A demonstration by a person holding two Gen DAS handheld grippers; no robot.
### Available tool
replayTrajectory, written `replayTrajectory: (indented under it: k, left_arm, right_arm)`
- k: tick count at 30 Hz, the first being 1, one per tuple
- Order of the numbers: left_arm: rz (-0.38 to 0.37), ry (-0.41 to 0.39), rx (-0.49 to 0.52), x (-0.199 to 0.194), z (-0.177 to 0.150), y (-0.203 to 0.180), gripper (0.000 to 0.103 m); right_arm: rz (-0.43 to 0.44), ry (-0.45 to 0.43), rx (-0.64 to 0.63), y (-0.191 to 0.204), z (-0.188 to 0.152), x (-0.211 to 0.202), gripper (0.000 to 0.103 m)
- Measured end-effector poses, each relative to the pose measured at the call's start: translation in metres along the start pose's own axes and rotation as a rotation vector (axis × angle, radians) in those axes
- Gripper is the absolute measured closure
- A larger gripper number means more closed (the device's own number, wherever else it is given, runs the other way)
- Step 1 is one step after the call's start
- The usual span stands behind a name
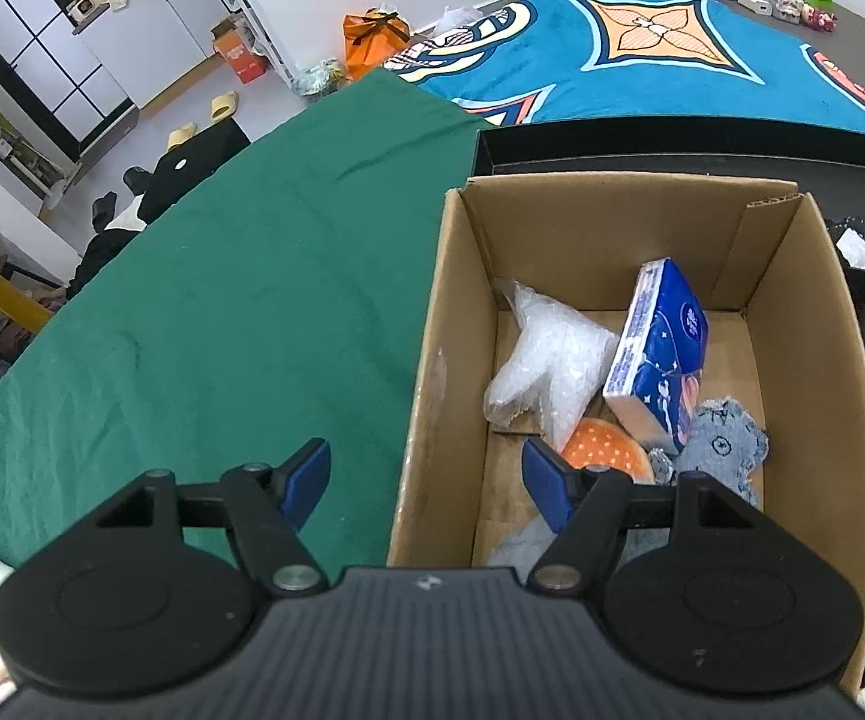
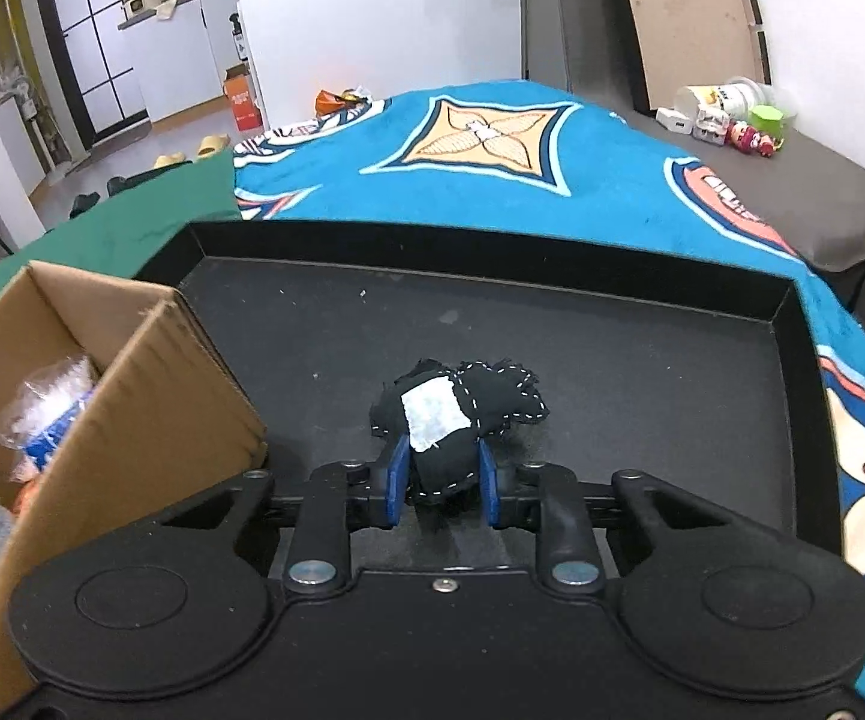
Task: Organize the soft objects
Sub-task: 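Move the right gripper to the black plush with white patch and grasp it, then carry the black plush over the box and release it with the right gripper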
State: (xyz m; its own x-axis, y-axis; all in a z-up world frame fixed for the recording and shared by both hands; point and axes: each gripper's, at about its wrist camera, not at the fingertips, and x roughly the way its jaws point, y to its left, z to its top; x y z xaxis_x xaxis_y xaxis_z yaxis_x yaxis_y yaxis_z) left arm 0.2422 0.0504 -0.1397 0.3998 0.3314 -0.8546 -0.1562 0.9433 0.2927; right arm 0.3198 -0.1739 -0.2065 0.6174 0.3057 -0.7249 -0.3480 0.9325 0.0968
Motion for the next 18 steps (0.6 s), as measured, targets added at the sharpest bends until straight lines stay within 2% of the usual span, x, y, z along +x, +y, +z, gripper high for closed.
replayTrajectory:
  k: [10,18]
  left_arm:
    - [-0.016,-0.027,-0.023,-0.014,-0.008,0.008,0.034]
    - [-0.067,-0.064,-0.058,-0.026,-0.015,0.017,0.034]
  right_arm:
    - [0.043,-0.027,0.020,0.004,0.006,-0.034,0.079]
    - [0.072,-0.063,-0.009,0.023,0.019,-0.062,0.079]
